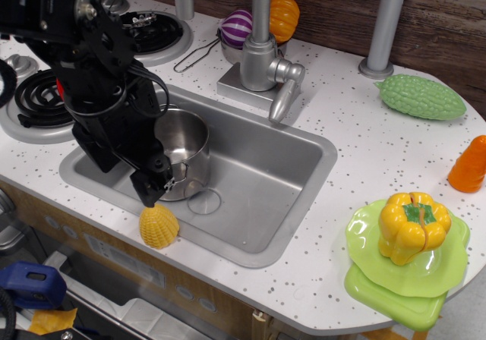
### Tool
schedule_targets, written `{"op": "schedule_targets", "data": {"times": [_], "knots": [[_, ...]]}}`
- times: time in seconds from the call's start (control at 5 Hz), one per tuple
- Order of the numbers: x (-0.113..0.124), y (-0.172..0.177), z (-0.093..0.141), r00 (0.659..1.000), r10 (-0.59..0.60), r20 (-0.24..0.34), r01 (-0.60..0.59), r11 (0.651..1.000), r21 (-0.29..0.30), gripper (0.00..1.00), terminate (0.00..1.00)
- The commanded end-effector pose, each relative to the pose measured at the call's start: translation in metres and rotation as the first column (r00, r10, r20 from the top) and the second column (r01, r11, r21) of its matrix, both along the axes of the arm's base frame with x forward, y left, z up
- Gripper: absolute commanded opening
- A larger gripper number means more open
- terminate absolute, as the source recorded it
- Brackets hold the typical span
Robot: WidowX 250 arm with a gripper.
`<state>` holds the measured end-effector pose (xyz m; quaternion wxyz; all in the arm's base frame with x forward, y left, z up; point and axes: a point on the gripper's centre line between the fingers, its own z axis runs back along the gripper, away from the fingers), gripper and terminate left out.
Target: Put corn in pot which is in sink
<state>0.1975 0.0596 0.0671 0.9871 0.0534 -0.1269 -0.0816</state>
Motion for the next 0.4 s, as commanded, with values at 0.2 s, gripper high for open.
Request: {"op": "schedule_targets", "data": {"times": [0.2], "knots": [[0.0019,-0.0004,-0.0078,1.000,-0.007,0.018,0.007,1.000,-0.025,1.00,0.00]]}}
